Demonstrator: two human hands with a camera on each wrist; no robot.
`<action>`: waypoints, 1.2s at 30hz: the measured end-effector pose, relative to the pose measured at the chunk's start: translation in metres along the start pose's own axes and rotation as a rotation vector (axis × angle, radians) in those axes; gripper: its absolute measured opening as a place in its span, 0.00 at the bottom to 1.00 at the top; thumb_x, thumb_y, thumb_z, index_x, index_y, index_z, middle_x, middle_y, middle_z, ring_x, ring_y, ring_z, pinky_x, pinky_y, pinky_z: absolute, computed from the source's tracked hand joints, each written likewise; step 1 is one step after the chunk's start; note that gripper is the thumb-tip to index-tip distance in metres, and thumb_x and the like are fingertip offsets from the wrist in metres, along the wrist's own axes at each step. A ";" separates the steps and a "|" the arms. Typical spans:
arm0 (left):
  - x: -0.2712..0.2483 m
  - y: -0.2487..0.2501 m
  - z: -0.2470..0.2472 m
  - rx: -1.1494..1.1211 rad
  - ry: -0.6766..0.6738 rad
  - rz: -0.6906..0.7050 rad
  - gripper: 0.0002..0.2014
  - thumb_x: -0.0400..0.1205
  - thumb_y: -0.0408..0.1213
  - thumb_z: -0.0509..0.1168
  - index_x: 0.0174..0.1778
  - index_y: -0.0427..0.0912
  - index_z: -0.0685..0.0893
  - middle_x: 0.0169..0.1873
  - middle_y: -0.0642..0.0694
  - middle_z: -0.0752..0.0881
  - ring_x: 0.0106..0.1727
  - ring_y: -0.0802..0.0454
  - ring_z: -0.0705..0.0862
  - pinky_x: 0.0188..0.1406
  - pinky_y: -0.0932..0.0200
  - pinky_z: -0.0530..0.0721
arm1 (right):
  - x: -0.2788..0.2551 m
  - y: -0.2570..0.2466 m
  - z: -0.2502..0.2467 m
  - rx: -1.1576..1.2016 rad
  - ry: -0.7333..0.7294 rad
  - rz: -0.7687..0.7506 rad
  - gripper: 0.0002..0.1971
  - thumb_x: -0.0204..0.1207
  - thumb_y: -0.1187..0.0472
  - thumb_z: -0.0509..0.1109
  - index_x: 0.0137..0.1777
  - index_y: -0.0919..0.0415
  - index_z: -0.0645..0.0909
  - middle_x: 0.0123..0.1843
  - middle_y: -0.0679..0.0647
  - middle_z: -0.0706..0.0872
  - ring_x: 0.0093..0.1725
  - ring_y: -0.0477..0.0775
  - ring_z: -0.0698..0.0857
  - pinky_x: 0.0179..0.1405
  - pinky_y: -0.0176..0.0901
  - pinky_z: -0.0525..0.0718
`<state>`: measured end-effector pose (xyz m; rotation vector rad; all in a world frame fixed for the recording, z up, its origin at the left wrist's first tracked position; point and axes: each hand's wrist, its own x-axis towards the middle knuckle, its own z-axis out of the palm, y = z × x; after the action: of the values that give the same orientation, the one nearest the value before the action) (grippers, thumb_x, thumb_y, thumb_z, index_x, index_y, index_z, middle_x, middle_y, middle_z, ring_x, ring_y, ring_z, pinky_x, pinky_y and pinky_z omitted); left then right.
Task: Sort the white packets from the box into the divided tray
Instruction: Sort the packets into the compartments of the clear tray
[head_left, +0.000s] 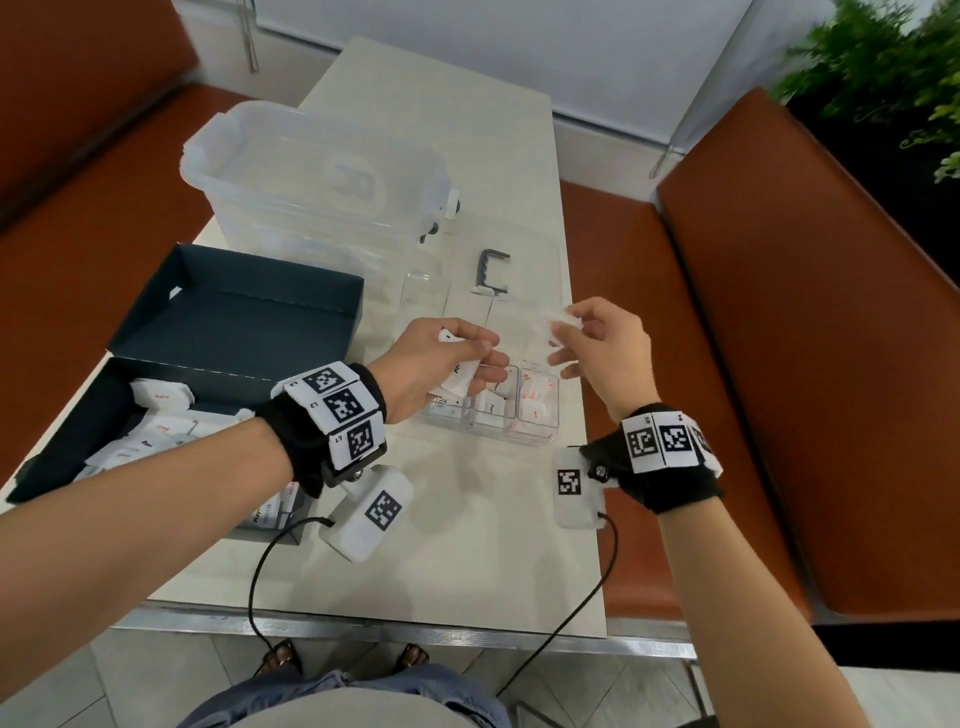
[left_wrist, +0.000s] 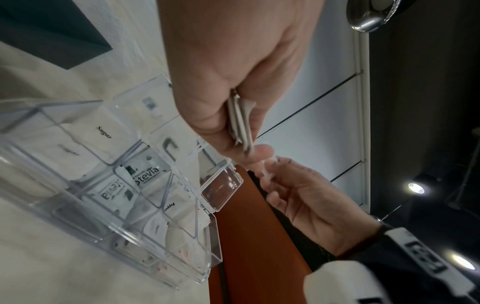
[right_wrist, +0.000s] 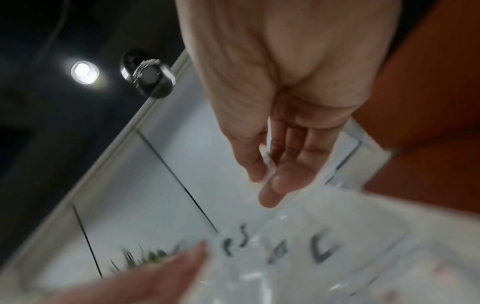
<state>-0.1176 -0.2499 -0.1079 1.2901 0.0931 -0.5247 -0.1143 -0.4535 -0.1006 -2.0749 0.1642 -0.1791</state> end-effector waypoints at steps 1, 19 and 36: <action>0.000 -0.001 -0.002 0.006 0.003 -0.004 0.07 0.83 0.26 0.66 0.56 0.31 0.84 0.48 0.33 0.90 0.40 0.47 0.91 0.31 0.62 0.88 | 0.005 0.008 -0.004 -0.171 -0.006 -0.052 0.03 0.77 0.62 0.72 0.50 0.57 0.84 0.38 0.55 0.90 0.31 0.48 0.89 0.29 0.36 0.87; -0.003 -0.007 -0.018 -0.047 0.003 -0.018 0.04 0.84 0.28 0.65 0.51 0.34 0.85 0.48 0.35 0.91 0.43 0.46 0.91 0.30 0.62 0.86 | 0.009 0.073 0.036 -1.029 -0.259 -0.200 0.09 0.79 0.69 0.61 0.53 0.65 0.82 0.48 0.59 0.82 0.47 0.63 0.82 0.35 0.45 0.73; -0.007 -0.002 -0.014 -0.069 0.011 -0.069 0.07 0.85 0.32 0.64 0.52 0.33 0.85 0.50 0.33 0.90 0.41 0.46 0.91 0.29 0.62 0.86 | 0.011 0.059 0.036 -0.983 -0.231 -0.221 0.11 0.78 0.74 0.60 0.52 0.64 0.82 0.48 0.60 0.85 0.45 0.63 0.83 0.47 0.52 0.80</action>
<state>-0.1212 -0.2350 -0.1113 1.2254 0.1643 -0.5693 -0.0993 -0.4534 -0.1685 -3.0721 -0.1607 0.0278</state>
